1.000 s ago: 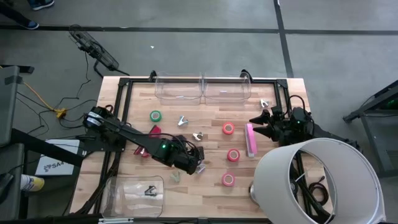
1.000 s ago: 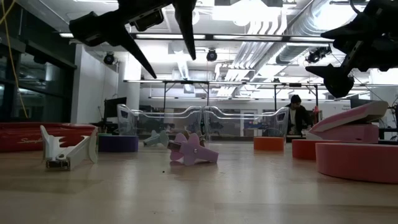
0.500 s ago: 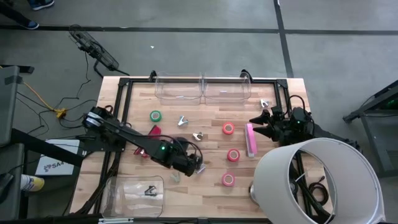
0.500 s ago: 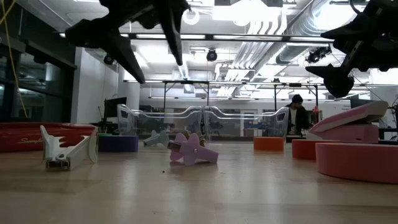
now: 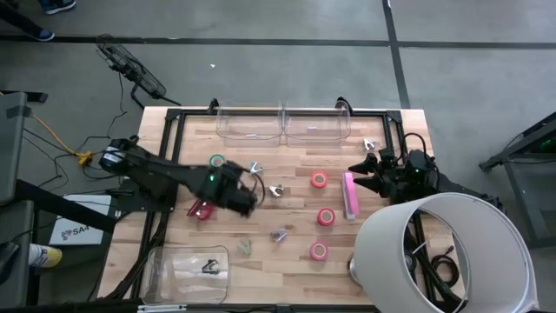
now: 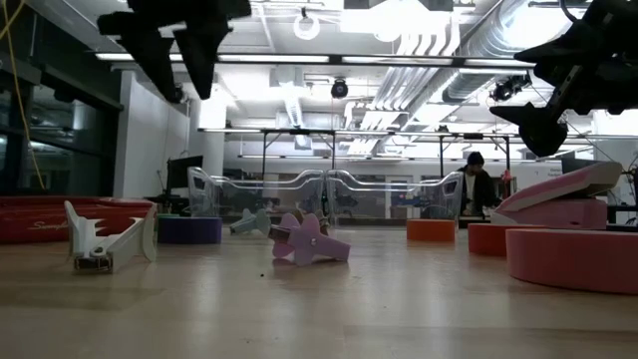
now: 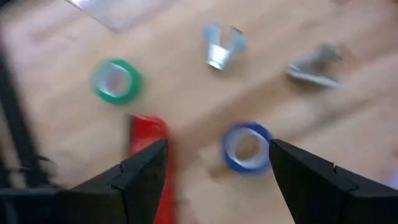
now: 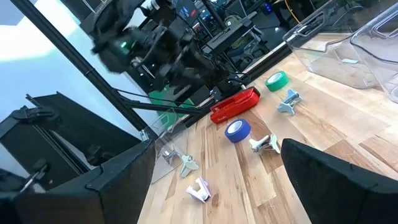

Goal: Pick and place Stapler, Stapler remover, tape
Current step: Put the bottom blue stapler remover into the bottom transparent bin, then put the red stapler into the top left transparent bin

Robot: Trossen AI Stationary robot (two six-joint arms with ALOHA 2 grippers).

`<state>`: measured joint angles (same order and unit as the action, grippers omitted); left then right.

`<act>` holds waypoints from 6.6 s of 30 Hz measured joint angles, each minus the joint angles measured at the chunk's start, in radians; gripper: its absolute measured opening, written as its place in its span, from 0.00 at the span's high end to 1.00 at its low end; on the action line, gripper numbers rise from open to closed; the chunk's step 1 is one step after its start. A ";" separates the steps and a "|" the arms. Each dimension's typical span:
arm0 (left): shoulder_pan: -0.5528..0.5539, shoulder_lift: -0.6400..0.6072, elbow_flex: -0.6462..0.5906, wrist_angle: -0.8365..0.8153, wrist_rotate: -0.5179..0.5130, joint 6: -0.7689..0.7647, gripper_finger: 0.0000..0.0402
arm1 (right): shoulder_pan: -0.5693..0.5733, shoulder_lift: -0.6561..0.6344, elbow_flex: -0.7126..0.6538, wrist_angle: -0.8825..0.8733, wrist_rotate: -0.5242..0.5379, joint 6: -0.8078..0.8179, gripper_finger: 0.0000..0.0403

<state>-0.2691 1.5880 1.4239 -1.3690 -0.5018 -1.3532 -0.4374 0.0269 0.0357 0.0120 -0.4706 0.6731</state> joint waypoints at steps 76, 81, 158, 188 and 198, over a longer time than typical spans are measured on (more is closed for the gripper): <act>0.478 0.240 -0.369 0.889 0.357 0.974 0.55 | 0.000 0.000 0.000 0.005 0.000 0.000 0.16; 0.478 0.232 -0.370 0.898 0.354 1.002 0.64 | 0.000 0.000 0.000 0.006 0.000 0.000 0.16; -0.551 -0.306 -0.370 0.361 0.501 0.223 0.79 | 0.000 0.001 -0.001 0.004 0.000 0.000 0.16; -0.623 0.087 -0.369 0.507 0.698 0.281 0.76 | 0.000 0.001 -0.001 0.005 0.000 0.000 0.16; -0.621 0.087 -0.369 0.507 0.733 0.278 0.63 | 0.000 0.001 -0.001 0.006 0.000 0.000 0.16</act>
<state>-0.8906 1.6749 1.0546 -0.8625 0.2311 -1.0751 -0.4375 0.0280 0.0349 0.0177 -0.4709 0.6731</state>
